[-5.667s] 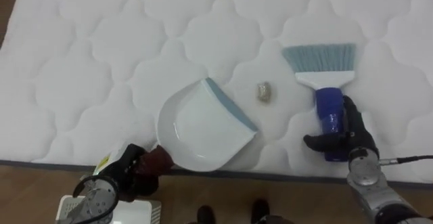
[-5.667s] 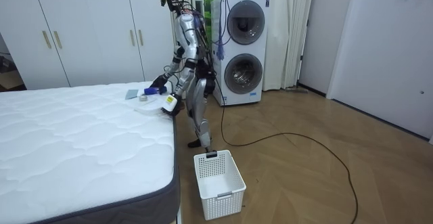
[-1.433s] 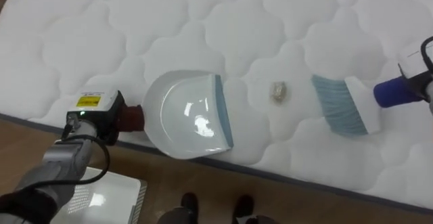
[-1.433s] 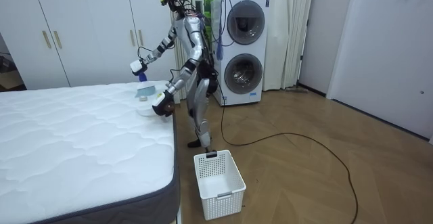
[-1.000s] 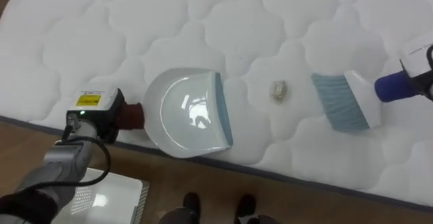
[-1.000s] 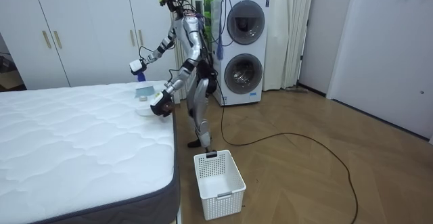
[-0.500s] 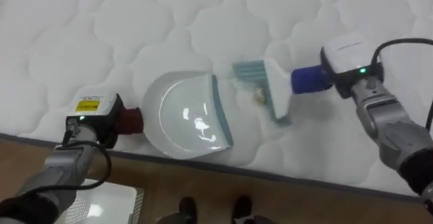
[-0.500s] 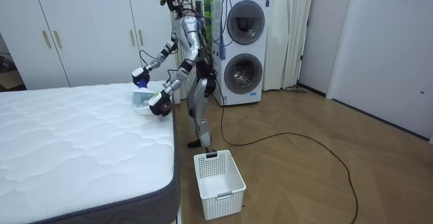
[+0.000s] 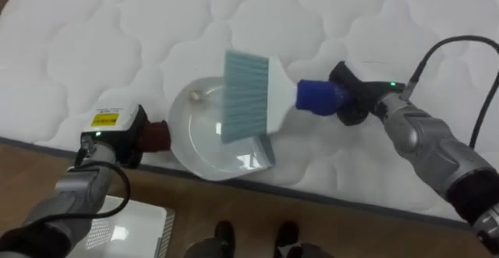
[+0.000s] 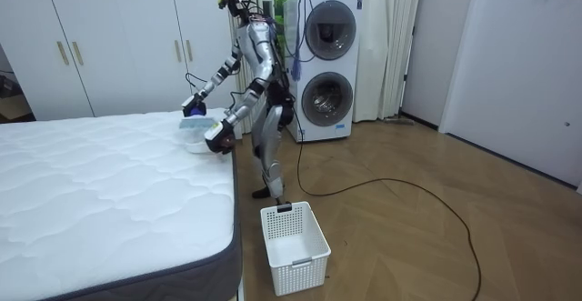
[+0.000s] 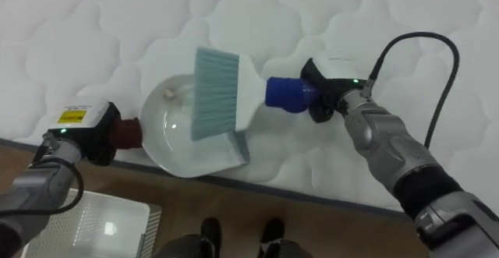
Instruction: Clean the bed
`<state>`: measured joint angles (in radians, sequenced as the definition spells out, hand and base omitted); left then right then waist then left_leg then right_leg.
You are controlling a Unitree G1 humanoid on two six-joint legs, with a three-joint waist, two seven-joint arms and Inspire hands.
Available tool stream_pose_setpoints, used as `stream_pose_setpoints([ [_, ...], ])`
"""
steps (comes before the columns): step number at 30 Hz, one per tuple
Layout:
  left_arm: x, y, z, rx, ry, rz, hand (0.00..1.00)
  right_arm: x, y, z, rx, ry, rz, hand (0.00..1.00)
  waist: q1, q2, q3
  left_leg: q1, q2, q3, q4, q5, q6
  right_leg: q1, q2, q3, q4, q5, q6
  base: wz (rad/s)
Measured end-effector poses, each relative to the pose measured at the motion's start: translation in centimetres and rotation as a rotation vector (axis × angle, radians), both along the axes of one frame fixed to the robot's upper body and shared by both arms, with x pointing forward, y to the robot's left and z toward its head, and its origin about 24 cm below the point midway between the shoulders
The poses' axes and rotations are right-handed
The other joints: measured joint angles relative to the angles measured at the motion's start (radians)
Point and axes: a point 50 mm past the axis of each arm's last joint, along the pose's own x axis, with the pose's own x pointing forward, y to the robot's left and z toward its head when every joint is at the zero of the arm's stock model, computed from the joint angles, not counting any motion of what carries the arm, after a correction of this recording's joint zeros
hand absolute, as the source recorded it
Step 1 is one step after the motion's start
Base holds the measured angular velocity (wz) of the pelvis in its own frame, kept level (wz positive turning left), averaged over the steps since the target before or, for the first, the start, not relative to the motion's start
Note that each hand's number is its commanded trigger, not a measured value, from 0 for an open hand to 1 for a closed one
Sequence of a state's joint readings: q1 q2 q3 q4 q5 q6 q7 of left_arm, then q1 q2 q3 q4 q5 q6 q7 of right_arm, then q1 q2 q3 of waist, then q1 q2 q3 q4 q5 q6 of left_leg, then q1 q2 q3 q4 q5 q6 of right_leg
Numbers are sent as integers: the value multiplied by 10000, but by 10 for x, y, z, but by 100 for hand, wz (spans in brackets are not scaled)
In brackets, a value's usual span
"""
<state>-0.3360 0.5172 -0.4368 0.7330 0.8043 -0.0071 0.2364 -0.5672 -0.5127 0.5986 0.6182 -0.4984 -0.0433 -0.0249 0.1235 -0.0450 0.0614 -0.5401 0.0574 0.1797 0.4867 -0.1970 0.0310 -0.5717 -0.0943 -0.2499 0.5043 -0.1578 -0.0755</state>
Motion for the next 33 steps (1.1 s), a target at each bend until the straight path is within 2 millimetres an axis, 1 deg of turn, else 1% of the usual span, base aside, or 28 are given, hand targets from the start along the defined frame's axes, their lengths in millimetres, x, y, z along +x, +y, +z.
stream_pose_setpoints([
  [3, -6, -1, -6, 161, 208, -158, 100, -1, 5, -2, 217, 461, 243, 100, 91, 9, 0, 6, 8, -2, 113, 1, -1, 1, -9, 8, 17, -19, -24, 0],
  [8, -7, -5, -8, 146, 261, -322, 100, -2, 5, -4, 191, 743, 391, 100, 213, 12, -2, -4, -18, 21, 212, -4, 7, -23, -72, 31, 152, -79, 4, 0],
  [11, -7, -5, -8, 180, 263, -372, 100, -3, 7, -4, 231, 795, 528, 100, 228, 13, -3, -2, -27, 22, 213, -4, 8, -40, -80, 41, 237, -85, 6, 0],
  [15, -7, -6, -8, 264, 250, -445, 100, -3, 6, -4, 211, 795, 520, 100, 207, 5, -11, 33, -122, 28, 214, -4, 9, -107, -133, 142, 441, -186, 23, 0],
  [20, -6, -6, -8, 214, 220, -434, 100, -3, 4, -3, 202, 791, 474, 100, 183, -7, -27, 39, -140, 39, 278, -3, 10, -137, -190, 149, 568, -234, 14, 0],
  [22, -6, -8, -8, 156, 221, -462, 100, -3, 2, -3, 448, 848, 367, 100, 156, 3, -34, 45, -153, -3, 295, 2, 19, -105, -222, 109, 541, -236, 13, 5],
  [23, -7, -8, -9, 123, 241, -515, 100, -3, 1, -4, 847, 958, 258, 100, 129, 3, -34, 91, -154, -32, 308, 3, 20, -23, -230, 68, 527, -236, 13, 7],
  [26, -14, -9, -15, 14, 312, -620, 100, -3, -3, -8, 1705, 1238, -58, 100, 82, -1, -39, 419, -182, -71, 197, 2, 21, 313, -246, 26, 443, -249, 39, 3],
  [27, -19, -8, -19, -39, 273, -611, 100, -4, -6, -7, 2027, 1224, -231, 100, 52, -27, -68, 518, -219, -64, 62, 9, 33, 374, -268, 46, 438, -258, 54, 0],
  [28, -21, -9, -20, -76, 276, -606, 100, -4, -9, -7, 2314, 1213, -414, 100, 46, -27, -68, 556, -230, -67, 30, 11, 37, 410, -279, 43, 430, -262, 61, 5],
  [29, -23, -11, -23, -170, 302, -588, 100, -5, -19, -9, 2922, 1212, -930, 100, 38, -29, -73, 642, -251, -90, -44, 19, 48, 496, -280, 41, 385, -262, 83, 10],
  [30, -26, -11, -25, -216, 227, -584, 100, -5, -29, -10, 3491, 1176, -1567, 100, 1, -35, -99, 655, -274, -160, -75, 26, 56, 534, -273, 18, 344, -251, 100, 12],
  [31, -26, -11, -25, -242, 197, -573, 100, -5, -34, -10, 3726, 1101, -1873, 100, -19, -36, -100, 651, -279, -176, -50, 33, 64, 540, -279, 1, 343, -250, 101, 11],
  [33, -29, -7, -26, -375, 12, -305, 100, -7, -50, -8, 4611, 622, -2866, 100, -115, -48, -107, 683, -288, -180, -11, 65, 80, 585, -285, 9, 325, -246, 113, 0],
])
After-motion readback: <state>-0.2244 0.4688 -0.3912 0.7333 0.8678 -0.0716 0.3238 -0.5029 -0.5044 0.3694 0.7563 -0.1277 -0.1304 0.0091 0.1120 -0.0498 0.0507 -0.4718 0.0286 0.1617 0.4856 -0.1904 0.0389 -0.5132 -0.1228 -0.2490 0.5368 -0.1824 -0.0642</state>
